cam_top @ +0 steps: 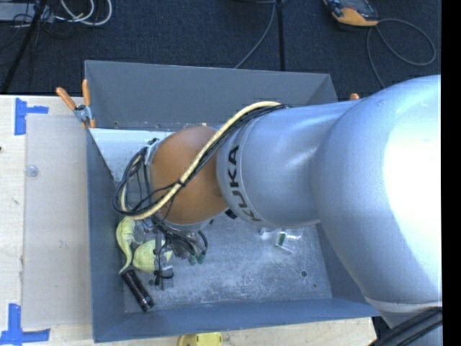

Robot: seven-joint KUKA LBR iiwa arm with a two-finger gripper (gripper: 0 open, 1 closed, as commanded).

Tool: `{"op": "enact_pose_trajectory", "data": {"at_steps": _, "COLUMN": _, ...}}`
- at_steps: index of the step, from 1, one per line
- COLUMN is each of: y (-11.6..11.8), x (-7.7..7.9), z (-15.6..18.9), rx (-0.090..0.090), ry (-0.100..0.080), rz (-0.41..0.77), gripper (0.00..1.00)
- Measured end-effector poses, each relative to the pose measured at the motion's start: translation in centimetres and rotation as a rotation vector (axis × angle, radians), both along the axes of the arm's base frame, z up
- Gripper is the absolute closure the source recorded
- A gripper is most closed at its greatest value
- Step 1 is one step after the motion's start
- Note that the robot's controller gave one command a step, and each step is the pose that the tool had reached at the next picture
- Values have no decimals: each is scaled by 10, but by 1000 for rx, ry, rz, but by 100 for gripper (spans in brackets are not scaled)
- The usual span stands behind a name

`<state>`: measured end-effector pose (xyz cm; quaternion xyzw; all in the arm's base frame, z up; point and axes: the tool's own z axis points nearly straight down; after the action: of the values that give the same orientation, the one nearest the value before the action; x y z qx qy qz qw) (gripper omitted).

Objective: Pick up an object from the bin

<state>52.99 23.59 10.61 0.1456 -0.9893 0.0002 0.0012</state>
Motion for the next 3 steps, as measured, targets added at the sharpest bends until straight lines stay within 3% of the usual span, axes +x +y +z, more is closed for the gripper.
{"op": "enact_pose_trajectory", "data": {"at_steps": 1, "y": 0, "x": -1, "z": -13, "rx": -1, "ry": 2, "rz": 13, "gripper": 0}}
{"op": "enact_pose_trajectory", "data": {"at_steps": 2, "y": -10, "x": 18, "z": -34, "rx": 4, "ry": -3, "rz": 5, "gripper": 100}}
{"op": "enact_pose_trajectory", "data": {"at_steps": 3, "y": -10, "x": 18, "z": -34, "rx": 4, "ry": -3, "rz": 4, "gripper": 100}}
